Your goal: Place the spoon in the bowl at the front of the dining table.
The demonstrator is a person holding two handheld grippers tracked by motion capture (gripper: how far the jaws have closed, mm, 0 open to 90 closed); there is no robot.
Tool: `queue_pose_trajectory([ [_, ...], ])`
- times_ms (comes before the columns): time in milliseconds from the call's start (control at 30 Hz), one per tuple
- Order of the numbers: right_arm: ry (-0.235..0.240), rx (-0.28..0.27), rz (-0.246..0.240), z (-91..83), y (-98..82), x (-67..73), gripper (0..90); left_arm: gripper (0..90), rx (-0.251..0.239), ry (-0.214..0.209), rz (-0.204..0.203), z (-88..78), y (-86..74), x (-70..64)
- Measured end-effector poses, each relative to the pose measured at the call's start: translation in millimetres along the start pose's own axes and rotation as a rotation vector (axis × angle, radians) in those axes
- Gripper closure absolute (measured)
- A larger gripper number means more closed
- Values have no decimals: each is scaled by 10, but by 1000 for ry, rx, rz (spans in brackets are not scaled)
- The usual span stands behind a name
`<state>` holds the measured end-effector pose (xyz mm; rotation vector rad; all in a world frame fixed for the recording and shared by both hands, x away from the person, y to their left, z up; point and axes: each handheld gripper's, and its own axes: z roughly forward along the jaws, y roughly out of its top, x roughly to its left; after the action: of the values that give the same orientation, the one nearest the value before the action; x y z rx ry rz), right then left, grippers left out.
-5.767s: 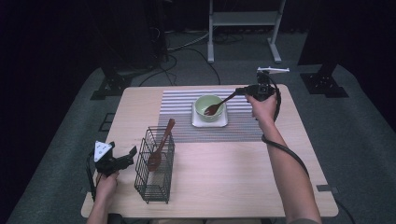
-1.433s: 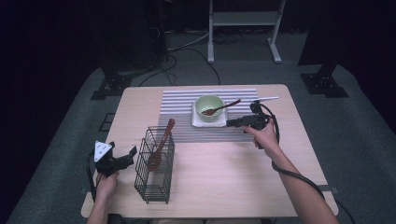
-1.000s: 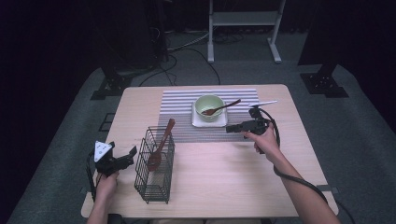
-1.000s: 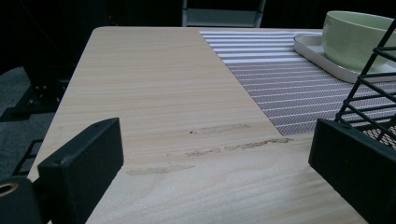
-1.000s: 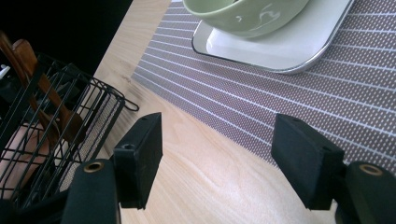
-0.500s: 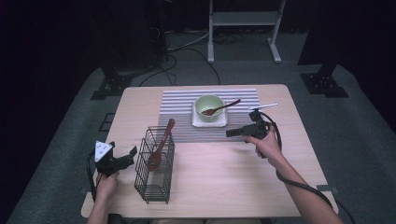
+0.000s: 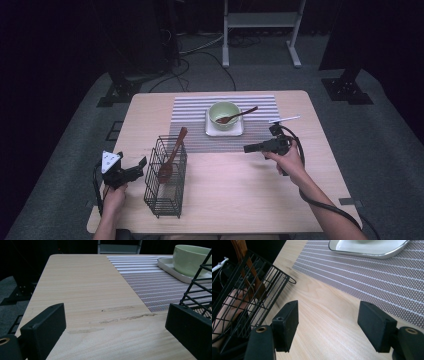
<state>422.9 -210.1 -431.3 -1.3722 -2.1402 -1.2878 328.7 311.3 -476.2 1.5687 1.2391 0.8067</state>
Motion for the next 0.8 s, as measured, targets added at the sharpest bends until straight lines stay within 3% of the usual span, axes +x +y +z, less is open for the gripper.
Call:
queue_pose_trajectory([
  [800,36,-24,10,-94,-339,10,310,22,-1,1,-1,-1,0,-2],
])
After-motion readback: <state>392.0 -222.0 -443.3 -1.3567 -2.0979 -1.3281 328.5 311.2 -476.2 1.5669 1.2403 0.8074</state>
